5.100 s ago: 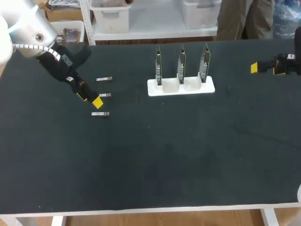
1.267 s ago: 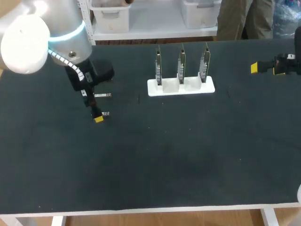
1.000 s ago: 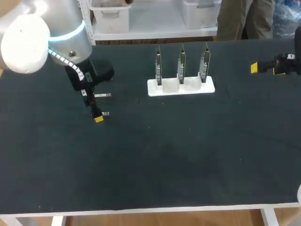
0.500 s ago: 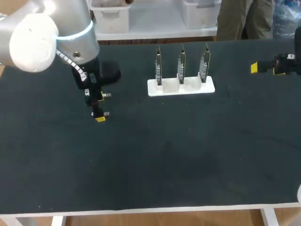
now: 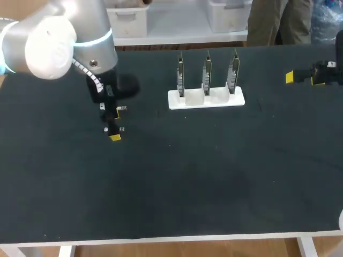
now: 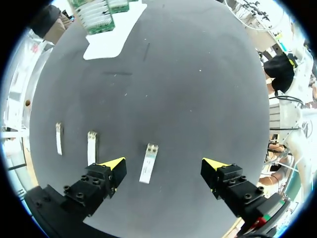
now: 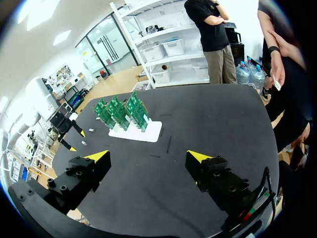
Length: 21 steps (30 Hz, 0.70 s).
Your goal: Pick up the optical module with the left hand, and insert it into the network port with the right hand.
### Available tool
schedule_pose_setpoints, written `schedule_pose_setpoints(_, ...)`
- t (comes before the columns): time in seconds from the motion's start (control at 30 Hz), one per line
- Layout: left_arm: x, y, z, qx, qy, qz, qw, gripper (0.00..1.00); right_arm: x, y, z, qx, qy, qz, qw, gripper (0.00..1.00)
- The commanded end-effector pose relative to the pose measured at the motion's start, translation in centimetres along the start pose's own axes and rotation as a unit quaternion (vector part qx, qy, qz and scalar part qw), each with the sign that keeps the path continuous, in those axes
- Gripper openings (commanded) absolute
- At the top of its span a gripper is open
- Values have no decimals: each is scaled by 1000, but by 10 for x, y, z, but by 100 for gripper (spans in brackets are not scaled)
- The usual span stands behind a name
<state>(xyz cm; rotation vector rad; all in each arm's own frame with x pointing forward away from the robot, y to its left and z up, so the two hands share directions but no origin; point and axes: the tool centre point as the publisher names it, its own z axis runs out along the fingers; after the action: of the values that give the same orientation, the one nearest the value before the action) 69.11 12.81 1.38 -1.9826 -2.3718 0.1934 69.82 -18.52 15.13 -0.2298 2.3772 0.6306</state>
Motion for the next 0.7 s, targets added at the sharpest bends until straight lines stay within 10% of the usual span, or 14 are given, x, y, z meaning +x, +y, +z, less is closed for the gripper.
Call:
schedule_pose_setpoints(0.03,9,-7,-7,-8,1,-2,1000,100,0,0,0,0,0,0,1000,100)
schedule_pose_setpoints(0.7,17,-9,6,-1,-5,5,1000,100,0,0,0,0,0,0,1000,100)
